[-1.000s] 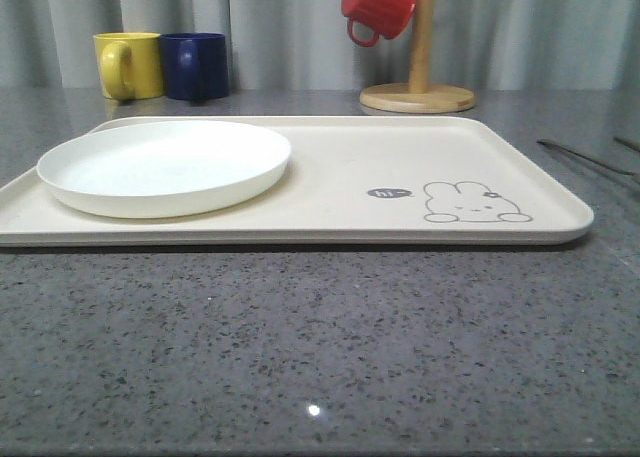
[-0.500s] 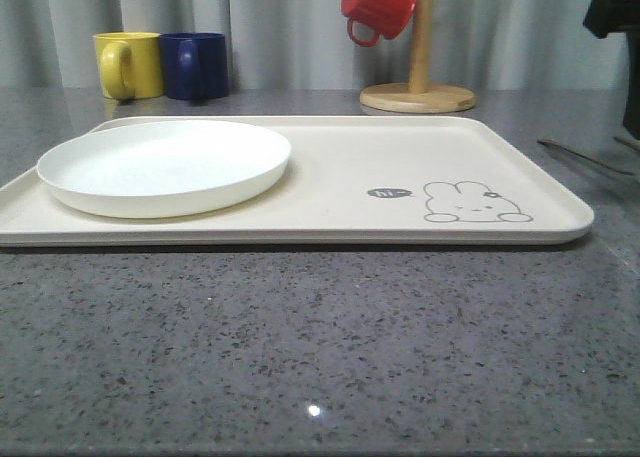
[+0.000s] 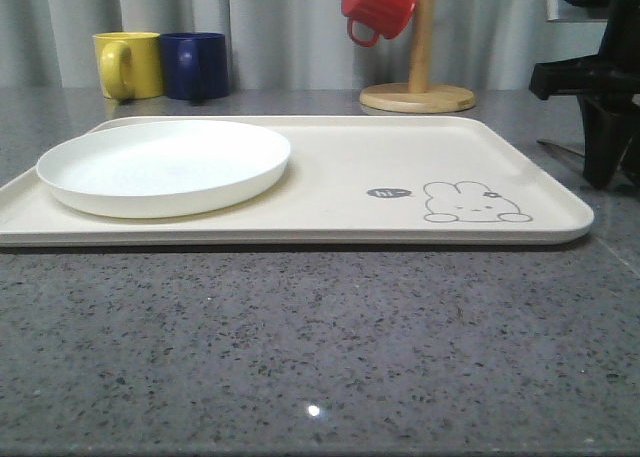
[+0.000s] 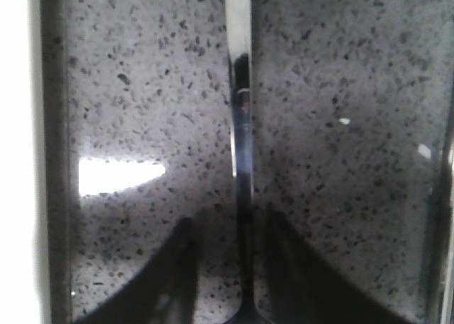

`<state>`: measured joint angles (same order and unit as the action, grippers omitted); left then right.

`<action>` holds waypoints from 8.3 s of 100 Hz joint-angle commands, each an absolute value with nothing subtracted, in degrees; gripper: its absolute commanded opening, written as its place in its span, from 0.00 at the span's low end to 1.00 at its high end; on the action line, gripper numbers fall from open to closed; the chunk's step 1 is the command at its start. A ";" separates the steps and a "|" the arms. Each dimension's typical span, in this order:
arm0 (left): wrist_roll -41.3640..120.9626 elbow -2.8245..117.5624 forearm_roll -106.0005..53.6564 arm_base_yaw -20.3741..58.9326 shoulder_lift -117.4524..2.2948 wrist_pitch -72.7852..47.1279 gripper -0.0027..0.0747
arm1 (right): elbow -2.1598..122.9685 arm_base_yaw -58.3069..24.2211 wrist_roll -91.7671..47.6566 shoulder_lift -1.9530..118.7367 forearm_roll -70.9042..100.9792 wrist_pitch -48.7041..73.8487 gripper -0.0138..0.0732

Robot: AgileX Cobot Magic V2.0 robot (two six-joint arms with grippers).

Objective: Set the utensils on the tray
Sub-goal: 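Close the right gripper on the fork handle and lift it, then lower the fork onto the tray beside the plate and release, then raise the right gripper away from the tray, then grasp the silver chopsticks with the right gripper and lift, then lower the chopsticks onto the tray beside the fork and open, then withdraw the right gripper toward the silver spoon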

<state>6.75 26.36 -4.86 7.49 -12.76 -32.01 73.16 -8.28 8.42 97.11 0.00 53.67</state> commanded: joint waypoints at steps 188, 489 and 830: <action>6.39 27.82 -5.03 7.59 -13.36 -27.76 0.01 | 92.16 -30.61 34.90 105.60 5.20 50.64 0.39; 6.39 27.82 -5.03 7.59 -13.36 -27.76 0.01 | 92.00 2.54 4.21 107.68 -1.28 75.23 0.10; 6.39 27.82 -5.03 7.59 -13.36 -27.66 0.01 | 92.10 14.39 -0.75 105.71 -0.67 69.21 0.51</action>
